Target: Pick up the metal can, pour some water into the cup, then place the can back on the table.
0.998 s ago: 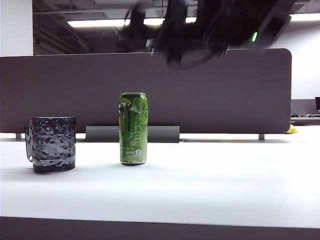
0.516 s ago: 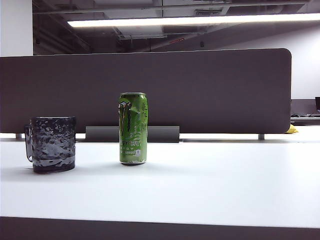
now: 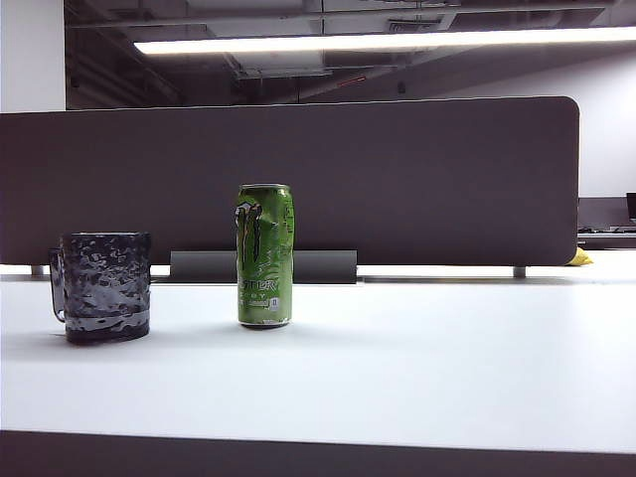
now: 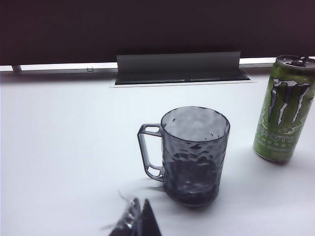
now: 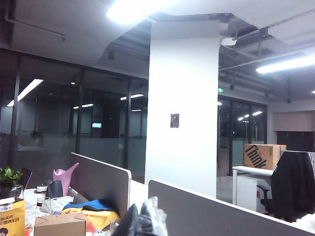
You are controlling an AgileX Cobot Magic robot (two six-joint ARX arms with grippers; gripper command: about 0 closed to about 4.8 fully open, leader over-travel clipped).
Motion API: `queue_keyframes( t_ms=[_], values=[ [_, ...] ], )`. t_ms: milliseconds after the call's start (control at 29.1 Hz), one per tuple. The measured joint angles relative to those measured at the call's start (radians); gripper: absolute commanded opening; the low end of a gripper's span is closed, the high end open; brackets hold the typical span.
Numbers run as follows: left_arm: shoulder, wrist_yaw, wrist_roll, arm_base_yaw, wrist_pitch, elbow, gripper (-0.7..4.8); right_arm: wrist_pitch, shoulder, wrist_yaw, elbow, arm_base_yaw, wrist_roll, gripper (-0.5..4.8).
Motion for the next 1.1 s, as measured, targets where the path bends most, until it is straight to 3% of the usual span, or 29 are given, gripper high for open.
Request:
queue_keyframes(
  t_ms=[207, 482, 585, 688, 826, 998, 1101],
  values=[
    [0.000, 0.000, 0.000, 0.000, 0.000, 0.000, -0.05, -0.012, 0.005, 0.006, 0.000, -0.001, -0.099, -0.01],
    [0.000, -0.002, 0.000, 0.000, 0.000, 0.000, -0.05, -0.248, -0.155, 0.078, -0.002, -0.092, -0.168, 0.00],
    [0.000, -0.001, 0.000, 0.000, 0.000, 0.000, -0.05, -0.338, -0.214, 0.081, 0.000, -0.192, -0.243, -0.01],
    [0.000, -0.002, 0.000, 0.000, 0.000, 0.000, -0.05, -0.525, -0.287, 0.127, -0.021, -0.360, -0.304, 0.00],
    [0.000, -0.002, 0.000, 0.000, 0.000, 0.000, -0.05, -0.582, -0.442, 0.166, -0.350, -0.537, -0.240, -0.01],
    [0.000, -0.002, 0.000, 0.000, 0.000, 0.000, -0.05, -0.331, -0.708, 0.267, -0.780, -0.566, -0.180, -0.01],
    [0.000, -0.002, 0.000, 0.000, 0.000, 0.000, -0.05, -0.328, -0.842, 0.278, -0.970, -0.578, -0.083, 0.00]
  ],
)
